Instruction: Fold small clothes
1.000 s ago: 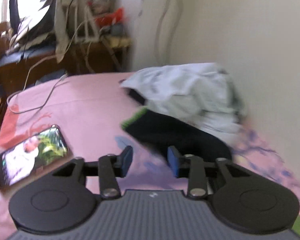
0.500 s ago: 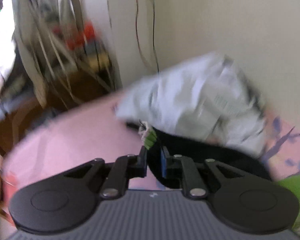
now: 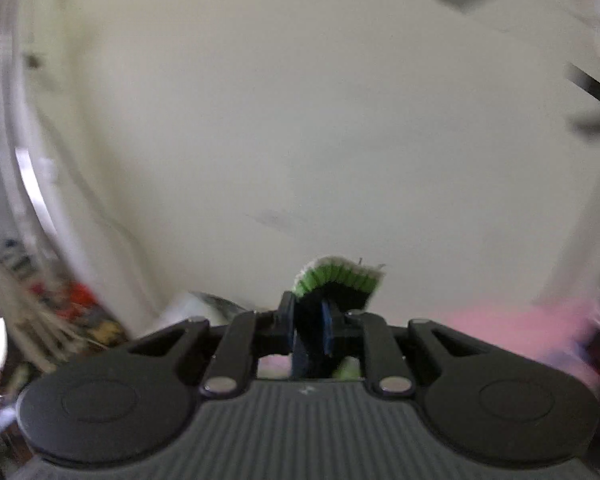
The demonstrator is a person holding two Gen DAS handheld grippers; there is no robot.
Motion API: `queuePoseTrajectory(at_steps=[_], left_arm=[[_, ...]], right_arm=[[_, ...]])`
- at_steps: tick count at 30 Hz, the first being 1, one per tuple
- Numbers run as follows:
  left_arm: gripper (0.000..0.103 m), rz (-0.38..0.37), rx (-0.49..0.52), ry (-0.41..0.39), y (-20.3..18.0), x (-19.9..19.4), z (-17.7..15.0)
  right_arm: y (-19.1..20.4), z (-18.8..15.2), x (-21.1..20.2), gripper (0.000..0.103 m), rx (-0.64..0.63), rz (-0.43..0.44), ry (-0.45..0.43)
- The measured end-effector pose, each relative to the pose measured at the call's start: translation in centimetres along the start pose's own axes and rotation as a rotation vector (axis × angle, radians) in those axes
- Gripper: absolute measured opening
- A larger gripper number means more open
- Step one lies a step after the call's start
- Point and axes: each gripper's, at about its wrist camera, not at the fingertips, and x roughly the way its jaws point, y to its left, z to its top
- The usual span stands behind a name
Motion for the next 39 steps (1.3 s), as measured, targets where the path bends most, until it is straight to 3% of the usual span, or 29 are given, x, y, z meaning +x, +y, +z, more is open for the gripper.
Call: queuePoseTrajectory(at_steps=[4,6,9,14,16,17,19,22,24,25,26,27,29,31,34,36,39], left_arm=[[0.078,0.047,0.001,0.136,-2.3,7.6,-0.8],[0.078,0.06,-0.012,0.182,-2.7,10.2,-1.5],[0.075,0.086,-0.016,0.231,-3.2,13.6,-2.3],[0.069,0.085,0.002,0.313,-3.9,18.9,-3.0],[0.025,0.084,0.046,0.32,-4.6,19.8,-3.4],[0.012,0.114,0.084,0.31,-5.1,20.1,-3.6],[0.009,0.123,0.085,0.274,-4.7,20.1,-3.8],[0.008,0.111,-0.026,0.218,-2.2,19.1,-3.1],[0.008,0.145,-0.111,0.19,-0.2,19.0,-1.9],[0.008,0.144,-0.162,0.192,1.0,19.1,-1.6],[0.008,0.126,-0.203,0.211,1.9,19.4,-1.5],[0.008,0.112,-0.236,0.231,2.6,19.6,-1.6],[0.009,0.11,-0.252,0.25,3.2,19.9,-1.8],[0.009,0.11,-0.253,0.251,3.3,20.1,-1.7],[0.009,0.108,-0.254,0.252,3.3,20.1,-1.7],[0.009,0.111,-0.243,0.253,3.1,20.0,-1.8],[0.009,0.112,-0.232,0.248,3.1,19.9,-1.7]], right_arm=[[-7.7,-5.8,1.1,0.008,0.167,-0.091,0.093],[-10.1,-7.9,1.0,0.009,0.272,-0.062,0.116],[-11.4,-9.2,0.0,0.014,0.329,0.003,0.098],[-11.6,-8.6,-0.4,0.015,0.313,0.022,0.107],[-11.5,-8.5,0.0,0.014,0.321,0.018,0.139],[-11.5,-8.5,-0.5,0.012,0.332,0.035,0.14],[-11.0,-8.1,-1.9,0.012,0.39,0.082,0.133],[-10.1,-6.7,-5.7,0.012,0.48,0.234,0.044],[-9.2,-5.4,-8.1,0.02,0.427,0.155,-0.06],[-8.7,-4.9,-8.8,0.047,0.377,0.07,-0.114],[-8.2,-4.7,-9.0,0.051,0.312,-0.023,-0.144],[-7.2,-4.7,-8.4,0.051,0.208,-0.105,-0.133],[-5.1,-5.7,-6.8,0.05,0.017,-0.161,-0.084],[-2.1,-7.7,-4.8,0.05,-0.231,-0.18,0.006],[2.1,-11.3,-3.3,0.049,-0.594,-0.14,0.126],[3.8,-12.9,-2.7,0.049,-0.734,-0.11,0.186],[4.0,-13.7,-0.9,0.048,-0.832,-0.163,0.246]])
